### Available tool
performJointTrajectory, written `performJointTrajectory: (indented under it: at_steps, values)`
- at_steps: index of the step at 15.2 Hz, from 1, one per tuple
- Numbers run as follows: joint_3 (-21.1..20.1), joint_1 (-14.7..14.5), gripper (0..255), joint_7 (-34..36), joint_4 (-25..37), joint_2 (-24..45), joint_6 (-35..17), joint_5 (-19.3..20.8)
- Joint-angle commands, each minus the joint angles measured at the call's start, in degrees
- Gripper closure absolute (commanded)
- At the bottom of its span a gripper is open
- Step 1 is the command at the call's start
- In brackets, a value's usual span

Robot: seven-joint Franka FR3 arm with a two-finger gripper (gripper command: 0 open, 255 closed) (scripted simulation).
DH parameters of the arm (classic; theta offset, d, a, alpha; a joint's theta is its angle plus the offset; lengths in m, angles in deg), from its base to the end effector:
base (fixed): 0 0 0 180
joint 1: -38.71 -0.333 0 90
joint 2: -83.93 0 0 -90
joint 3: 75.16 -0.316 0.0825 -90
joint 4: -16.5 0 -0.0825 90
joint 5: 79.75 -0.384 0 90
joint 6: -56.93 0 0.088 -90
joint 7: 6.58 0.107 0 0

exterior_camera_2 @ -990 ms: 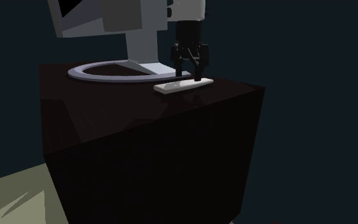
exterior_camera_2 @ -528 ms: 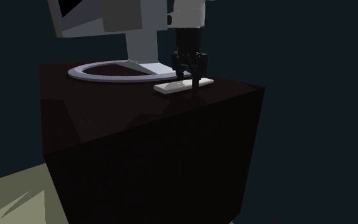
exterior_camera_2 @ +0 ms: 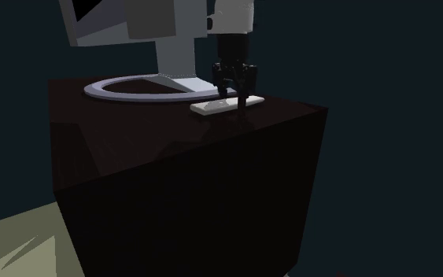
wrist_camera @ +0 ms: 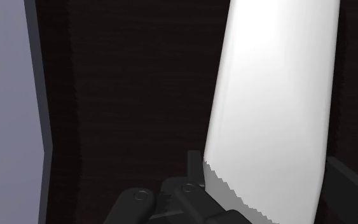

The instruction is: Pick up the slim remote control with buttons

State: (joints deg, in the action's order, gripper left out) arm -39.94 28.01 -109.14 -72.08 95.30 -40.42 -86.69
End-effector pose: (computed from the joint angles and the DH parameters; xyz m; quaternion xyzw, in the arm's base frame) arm 0.5734 -0.2153 0.5504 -0.7792 -0.6267 -0.0007 0.0053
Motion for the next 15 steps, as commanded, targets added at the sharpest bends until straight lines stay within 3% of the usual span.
performJointTrajectory:
  at_steps: [1, 15]
  values:
    - [0.03, 0.10, 255, 0.02, 1.30, 0.12, 1.23, -0.05]
    - [0.41, 2.35, 255, -0.67, 15.60, 3.37, 12.78, -1.95]
